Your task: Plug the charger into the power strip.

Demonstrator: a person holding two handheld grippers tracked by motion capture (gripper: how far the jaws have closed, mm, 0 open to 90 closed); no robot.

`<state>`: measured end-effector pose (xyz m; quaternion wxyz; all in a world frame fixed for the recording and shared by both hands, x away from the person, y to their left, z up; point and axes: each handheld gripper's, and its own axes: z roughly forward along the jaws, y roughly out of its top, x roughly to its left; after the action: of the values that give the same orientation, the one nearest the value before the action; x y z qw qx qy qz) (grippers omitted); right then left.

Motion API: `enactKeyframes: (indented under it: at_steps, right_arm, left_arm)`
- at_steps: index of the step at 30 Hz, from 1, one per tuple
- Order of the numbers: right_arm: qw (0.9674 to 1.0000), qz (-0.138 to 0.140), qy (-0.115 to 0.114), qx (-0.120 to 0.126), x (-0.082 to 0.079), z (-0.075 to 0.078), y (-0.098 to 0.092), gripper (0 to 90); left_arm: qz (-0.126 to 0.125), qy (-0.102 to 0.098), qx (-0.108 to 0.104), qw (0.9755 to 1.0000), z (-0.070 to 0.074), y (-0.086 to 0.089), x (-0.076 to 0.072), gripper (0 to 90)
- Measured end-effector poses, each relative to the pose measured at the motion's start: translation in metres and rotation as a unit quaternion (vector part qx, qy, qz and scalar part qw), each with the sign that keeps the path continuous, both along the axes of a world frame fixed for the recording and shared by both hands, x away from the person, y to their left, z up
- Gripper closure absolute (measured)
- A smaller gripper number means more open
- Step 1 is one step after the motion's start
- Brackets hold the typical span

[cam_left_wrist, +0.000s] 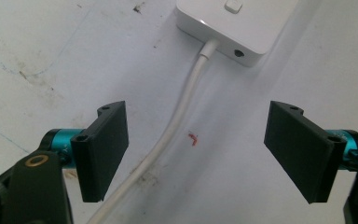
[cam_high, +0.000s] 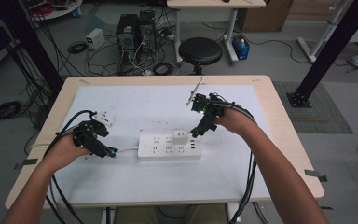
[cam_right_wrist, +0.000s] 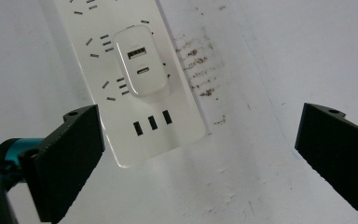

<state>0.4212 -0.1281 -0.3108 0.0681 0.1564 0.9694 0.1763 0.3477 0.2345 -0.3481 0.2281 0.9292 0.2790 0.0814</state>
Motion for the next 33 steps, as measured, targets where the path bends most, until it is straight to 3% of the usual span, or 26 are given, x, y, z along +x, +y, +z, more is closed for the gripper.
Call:
enactKeyframes:
  at_steps: [5,13,15,17,20,27,33]
  right_arm:
    - [0.9995,-0.017,-0.025,0.014,-0.016,0.012,-0.016,0.7]
    - [0.9949,-0.088,-0.04,0.029,-0.049,0.022,-0.069,0.7]
    - [0.9932,-0.108,-0.032,0.032,-0.055,0.022,-0.084,0.7]
    - [0.9908,-0.129,-0.009,0.04,-0.059,0.022,-0.098,0.6]
    - [0.9887,-0.14,-0.018,0.052,-0.066,0.02,-0.113,0.6]
    - [0.9865,-0.152,-0.015,0.059,-0.069,0.015,-0.124,0.7]
    - [0.9872,-0.147,-0.013,0.06,-0.068,0.012,-0.123,0.7]
  left_arm:
    - [0.004,-0.004,-0.008,1.0,0.001,0.001,-0.002,21.8]
    - [0.01,-0.012,-0.005,0.9999,0.005,0.001,-0.004,21.8]
    - [0.01,-0.013,-0.008,0.9998,0.006,0.0,-0.005,21.8]
    - [0.009,-0.015,-0.004,0.9998,0.008,0.0,-0.006,21.8]
    - [0.009,-0.016,-0.002,0.9998,0.009,-0.001,-0.005,21.8]
    - [0.012,-0.016,-0.003,0.9998,0.011,-0.001,-0.003,21.8]
    - [0.012,-0.017,-0.001,0.9998,0.011,-0.001,-0.002,21.8]
